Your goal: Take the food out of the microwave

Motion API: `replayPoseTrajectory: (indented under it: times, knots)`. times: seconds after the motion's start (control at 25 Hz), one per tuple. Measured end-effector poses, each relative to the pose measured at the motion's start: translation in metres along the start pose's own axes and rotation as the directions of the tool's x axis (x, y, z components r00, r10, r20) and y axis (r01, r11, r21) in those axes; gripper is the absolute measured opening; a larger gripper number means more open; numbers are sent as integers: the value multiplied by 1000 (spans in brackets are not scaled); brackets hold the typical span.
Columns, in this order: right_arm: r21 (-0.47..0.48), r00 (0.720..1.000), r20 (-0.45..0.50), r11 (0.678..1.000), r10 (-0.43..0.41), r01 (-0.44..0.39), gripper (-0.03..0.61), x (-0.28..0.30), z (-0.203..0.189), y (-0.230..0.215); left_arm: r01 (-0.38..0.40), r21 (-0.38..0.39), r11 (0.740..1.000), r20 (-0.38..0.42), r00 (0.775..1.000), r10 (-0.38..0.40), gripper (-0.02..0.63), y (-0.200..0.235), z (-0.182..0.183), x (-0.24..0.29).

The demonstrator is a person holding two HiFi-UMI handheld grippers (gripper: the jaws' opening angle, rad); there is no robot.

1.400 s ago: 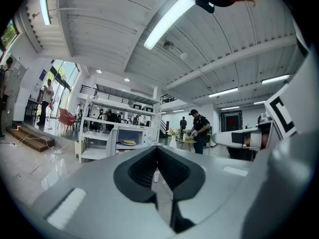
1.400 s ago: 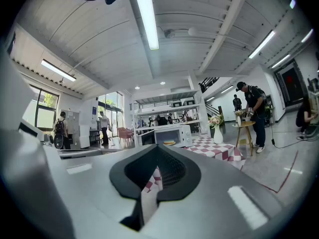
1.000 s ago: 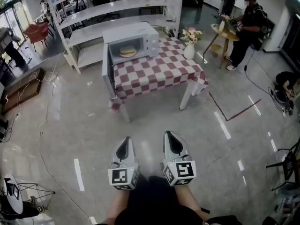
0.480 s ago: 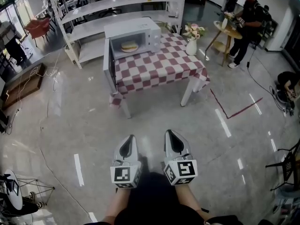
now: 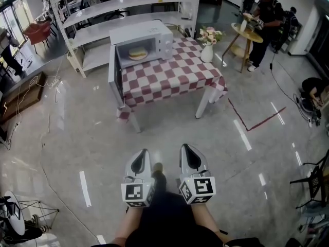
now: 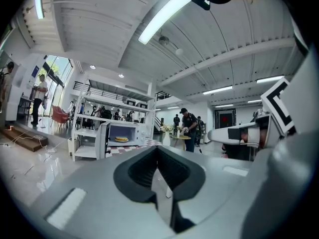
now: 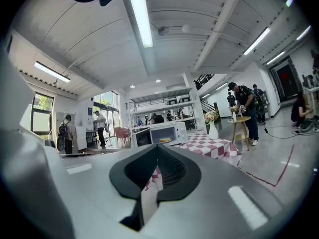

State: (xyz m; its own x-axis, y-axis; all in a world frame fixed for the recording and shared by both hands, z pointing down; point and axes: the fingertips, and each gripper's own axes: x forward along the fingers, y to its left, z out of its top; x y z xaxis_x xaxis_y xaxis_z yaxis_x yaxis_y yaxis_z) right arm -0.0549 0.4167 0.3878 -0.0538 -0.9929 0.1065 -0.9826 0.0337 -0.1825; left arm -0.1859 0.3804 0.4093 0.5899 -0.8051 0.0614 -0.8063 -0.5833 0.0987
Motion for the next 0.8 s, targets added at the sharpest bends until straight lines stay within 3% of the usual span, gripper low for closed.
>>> replayPoseTrajectory:
  times: [0.8]
  knots:
    - [-31,999,-29,999,18,-19,0,92,16,-28,-48,20,999,16,999,48,10,36,18,81]
